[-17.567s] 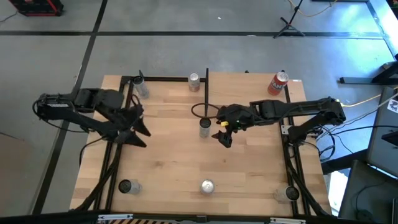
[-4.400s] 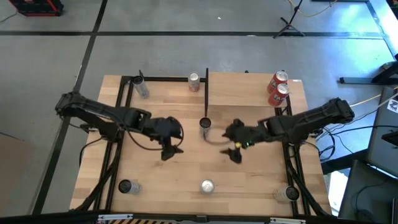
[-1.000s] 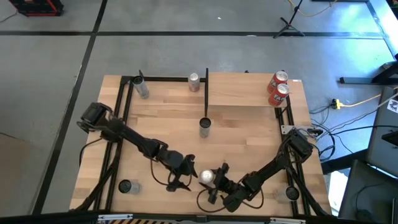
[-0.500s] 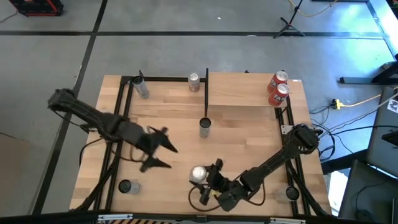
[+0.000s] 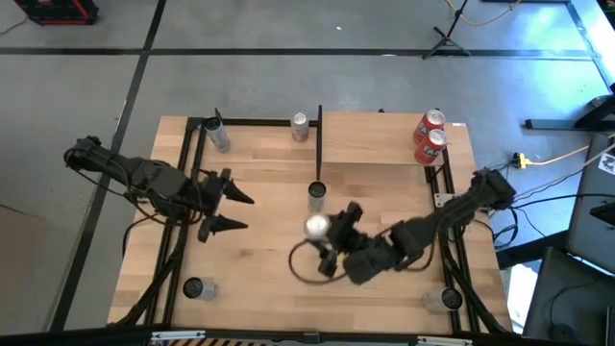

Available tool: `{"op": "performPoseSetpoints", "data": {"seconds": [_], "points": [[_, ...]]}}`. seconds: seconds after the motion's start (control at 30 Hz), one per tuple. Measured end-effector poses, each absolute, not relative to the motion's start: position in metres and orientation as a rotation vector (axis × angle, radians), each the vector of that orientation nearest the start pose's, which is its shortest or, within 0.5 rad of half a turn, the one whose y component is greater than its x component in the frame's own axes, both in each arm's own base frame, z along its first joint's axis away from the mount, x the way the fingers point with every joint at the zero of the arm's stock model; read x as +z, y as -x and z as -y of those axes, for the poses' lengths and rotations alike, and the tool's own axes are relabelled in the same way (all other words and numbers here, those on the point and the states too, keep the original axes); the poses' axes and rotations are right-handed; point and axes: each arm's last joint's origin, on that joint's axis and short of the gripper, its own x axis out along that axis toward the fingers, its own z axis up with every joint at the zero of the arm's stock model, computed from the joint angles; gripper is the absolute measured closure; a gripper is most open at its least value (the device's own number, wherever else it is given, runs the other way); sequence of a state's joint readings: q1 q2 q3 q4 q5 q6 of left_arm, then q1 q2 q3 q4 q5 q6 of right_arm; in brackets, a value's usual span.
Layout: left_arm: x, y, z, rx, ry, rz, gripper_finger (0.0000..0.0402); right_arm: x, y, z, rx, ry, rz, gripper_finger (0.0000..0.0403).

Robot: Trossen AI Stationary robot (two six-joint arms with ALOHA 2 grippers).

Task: Place canned beverage on shelf
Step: Put the bottom orange soda can on the shelf

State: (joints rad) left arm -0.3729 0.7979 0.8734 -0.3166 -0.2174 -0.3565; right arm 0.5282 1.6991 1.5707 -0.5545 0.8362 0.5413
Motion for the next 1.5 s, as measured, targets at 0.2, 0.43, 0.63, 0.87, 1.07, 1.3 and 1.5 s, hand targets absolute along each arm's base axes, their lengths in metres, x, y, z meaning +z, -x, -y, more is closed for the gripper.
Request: {"op": "performPoseSetpoints", "data": {"seconds": [0.2, 0.43, 0.63, 0.87, 1.07, 1.3, 1.5], "points": [[0.349, -0.158, 0.052, -0.040, 0.280, -0.235, 0.0092, 0.364, -0.307, -0.138, -0.484, -0.085, -0.462, 0.0136], [0.348, -0.164, 0.038, 0.005, 0.297, -0.239, 0.0092, 0.388, -0.281, -0.097, -0.651, -0.100, -0.433, 0.0136], [0.349, -0.167, 0.015, 0.102, 0.236, -0.216, 0.0092, 0.384, -0.261, -0.065, -0.808, -0.163, -0.420, 0.0136], [0.349, -0.167, -0.013, 0.243, 0.043, -0.225, 0.0092, 0.364, -0.253, -0.037, -0.940, -0.282, -0.389, 0.0136], [0.348, -0.165, -0.032, 0.336, -0.052, -0.251, 0.0092, 0.353, -0.262, -0.020, -1.012, -0.362, -0.316, 0.0136], [0.347, -0.160, -0.051, 0.298, -0.051, -0.259, 0.0092, 0.340, -0.264, -0.008, -1.072, -0.398, -0.300, 0.0136], [0.347, -0.155, -0.066, 0.322, -0.021, -0.254, 0.0092, 0.328, -0.262, -0.003, -1.174, -0.406, -0.215, 0.0136]]}}
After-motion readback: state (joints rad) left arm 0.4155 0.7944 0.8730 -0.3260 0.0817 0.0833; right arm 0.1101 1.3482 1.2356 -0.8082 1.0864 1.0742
